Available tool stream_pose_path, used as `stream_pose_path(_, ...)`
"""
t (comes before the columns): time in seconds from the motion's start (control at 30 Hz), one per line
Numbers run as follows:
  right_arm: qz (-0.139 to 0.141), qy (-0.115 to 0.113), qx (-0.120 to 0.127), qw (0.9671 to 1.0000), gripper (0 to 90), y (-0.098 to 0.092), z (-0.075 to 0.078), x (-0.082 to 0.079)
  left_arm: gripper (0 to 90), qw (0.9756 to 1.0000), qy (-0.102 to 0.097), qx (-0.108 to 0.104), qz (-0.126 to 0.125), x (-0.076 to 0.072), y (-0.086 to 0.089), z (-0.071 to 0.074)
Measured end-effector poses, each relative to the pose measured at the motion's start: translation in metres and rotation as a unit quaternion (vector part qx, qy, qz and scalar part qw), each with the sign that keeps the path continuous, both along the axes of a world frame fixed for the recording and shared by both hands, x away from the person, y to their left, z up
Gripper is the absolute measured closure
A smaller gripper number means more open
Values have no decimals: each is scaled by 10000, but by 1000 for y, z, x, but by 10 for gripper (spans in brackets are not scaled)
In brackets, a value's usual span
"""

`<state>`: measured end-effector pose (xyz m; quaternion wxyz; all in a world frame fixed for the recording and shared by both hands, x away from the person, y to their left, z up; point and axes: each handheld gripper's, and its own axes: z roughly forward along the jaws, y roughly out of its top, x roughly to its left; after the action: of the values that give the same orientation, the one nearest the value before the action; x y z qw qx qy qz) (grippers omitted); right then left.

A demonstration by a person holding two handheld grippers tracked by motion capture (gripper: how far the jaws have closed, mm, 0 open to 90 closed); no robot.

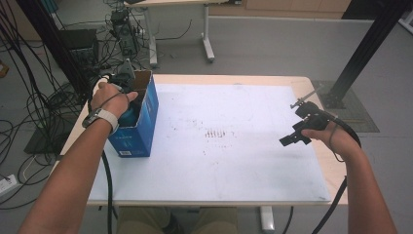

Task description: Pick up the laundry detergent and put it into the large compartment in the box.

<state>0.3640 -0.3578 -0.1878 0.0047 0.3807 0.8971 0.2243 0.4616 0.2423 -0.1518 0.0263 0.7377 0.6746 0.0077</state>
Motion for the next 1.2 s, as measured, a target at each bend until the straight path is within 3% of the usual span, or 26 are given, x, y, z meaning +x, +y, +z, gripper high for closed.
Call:
stream_pose_path(0.97, -4, 39, -83, 10000, 84, 5, 4, 3, 375, 9999, -25, -98, -5, 1, 5, 0)
stream_pose_path(1.2, -1, 29, -94, 10000, 84, 6, 6, 4, 334, 9999, -7, -141, -33, 1, 5, 0)
